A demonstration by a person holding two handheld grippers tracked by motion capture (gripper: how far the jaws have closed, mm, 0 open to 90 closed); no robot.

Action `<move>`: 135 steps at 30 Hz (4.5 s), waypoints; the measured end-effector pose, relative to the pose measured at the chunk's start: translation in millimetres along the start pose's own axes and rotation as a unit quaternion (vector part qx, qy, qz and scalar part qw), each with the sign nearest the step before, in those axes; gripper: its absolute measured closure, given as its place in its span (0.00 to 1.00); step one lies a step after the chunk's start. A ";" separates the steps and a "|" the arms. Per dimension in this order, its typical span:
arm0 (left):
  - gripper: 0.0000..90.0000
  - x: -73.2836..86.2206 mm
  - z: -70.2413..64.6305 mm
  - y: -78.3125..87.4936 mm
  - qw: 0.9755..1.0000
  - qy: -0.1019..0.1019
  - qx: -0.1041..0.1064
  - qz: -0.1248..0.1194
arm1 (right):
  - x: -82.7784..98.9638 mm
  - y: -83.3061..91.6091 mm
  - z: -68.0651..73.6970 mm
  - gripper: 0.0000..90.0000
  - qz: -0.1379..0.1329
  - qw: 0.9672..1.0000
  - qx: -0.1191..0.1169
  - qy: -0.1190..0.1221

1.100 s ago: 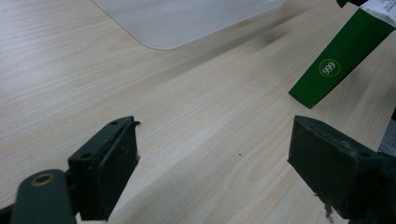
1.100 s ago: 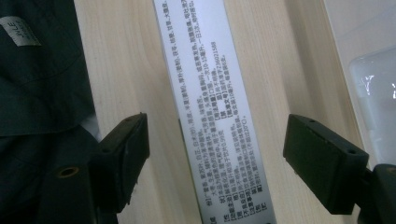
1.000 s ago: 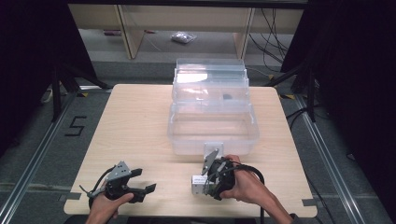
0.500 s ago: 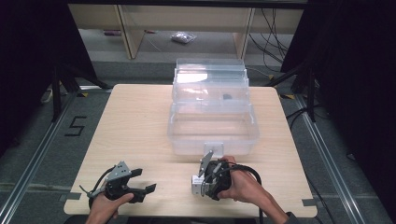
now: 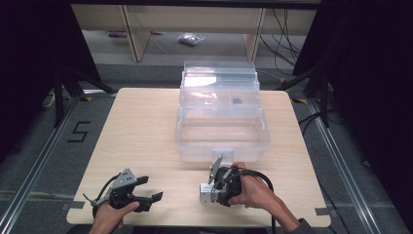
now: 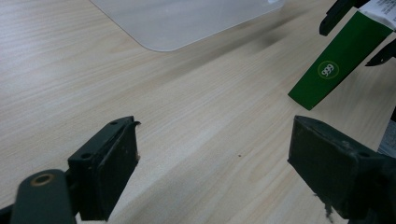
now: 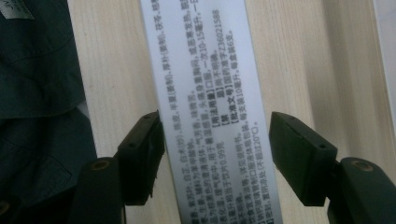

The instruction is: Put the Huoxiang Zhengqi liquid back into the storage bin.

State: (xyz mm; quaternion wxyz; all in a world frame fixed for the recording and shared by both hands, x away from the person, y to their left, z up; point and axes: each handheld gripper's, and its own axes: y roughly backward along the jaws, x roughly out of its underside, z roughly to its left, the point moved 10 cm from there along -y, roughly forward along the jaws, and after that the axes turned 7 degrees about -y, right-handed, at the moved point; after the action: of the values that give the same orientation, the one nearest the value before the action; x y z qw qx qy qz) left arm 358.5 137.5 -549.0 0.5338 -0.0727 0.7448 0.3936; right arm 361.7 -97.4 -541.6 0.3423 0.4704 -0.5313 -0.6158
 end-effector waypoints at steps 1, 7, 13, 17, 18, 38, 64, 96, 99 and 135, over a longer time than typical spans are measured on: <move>0.17 0.3 0.0 0.0 1.000 -0.002 0.002 0.001 | 0.3 -0.3 -0.8 0.44 0.001 1.000 0.000 0.001; 0.17 0.2 -0.3 -0.3 1.000 -0.002 0.002 0.001 | 3.0 -1.2 -2.0 0.50 0.007 1.000 -0.004 0.001; 0.17 0.1 -0.5 -0.6 1.000 -0.003 0.003 0.000 | 6.6 -0.7 -0.7 0.61 0.022 1.000 -0.009 0.013; 0.17 -0.1 -0.6 -0.5 1.000 -0.003 0.003 -0.001 | 8.1 0.6 1.2 0.66 0.032 0.999 -0.009 0.014; 0.17 0.0 -0.6 -0.6 1.000 -0.003 0.003 0.000 | 7.5 0.6 0.7 0.67 0.035 0.999 -0.009 0.026; 0.17 0.0 -0.6 -0.6 1.000 -0.003 0.004 0.000 | 6.2 11.1 -1.0 0.72 0.083 0.994 0.004 0.064; 0.17 -0.4 -0.1 -0.2 1.000 -0.002 0.002 0.000 | 2.9 66.4 -18.8 0.73 0.053 0.995 0.015 0.077; 0.17 -1.0 0.5 0.0 1.000 -0.001 0.002 -0.004 | 2.0 128.1 -81.9 0.73 0.030 0.998 0.034 0.034; 0.17 -0.9 0.2 0.0 1.000 0.001 -0.002 -0.002 | 1.9 132.2 -90.4 0.73 0.029 0.999 0.038 0.026; 0.17 -0.4 0.4 0.2 1.000 0.000 0.004 -0.004 | -15.5 98.8 -179.5 0.73 0.042 0.998 0.035 0.005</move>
State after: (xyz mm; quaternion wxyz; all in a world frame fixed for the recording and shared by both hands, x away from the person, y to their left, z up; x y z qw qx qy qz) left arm 358.9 137.8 -548.6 0.5352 -0.0734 0.7464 0.3887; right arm 528.2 -162.6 -440.5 0.3540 0.4628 -0.5702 -0.5792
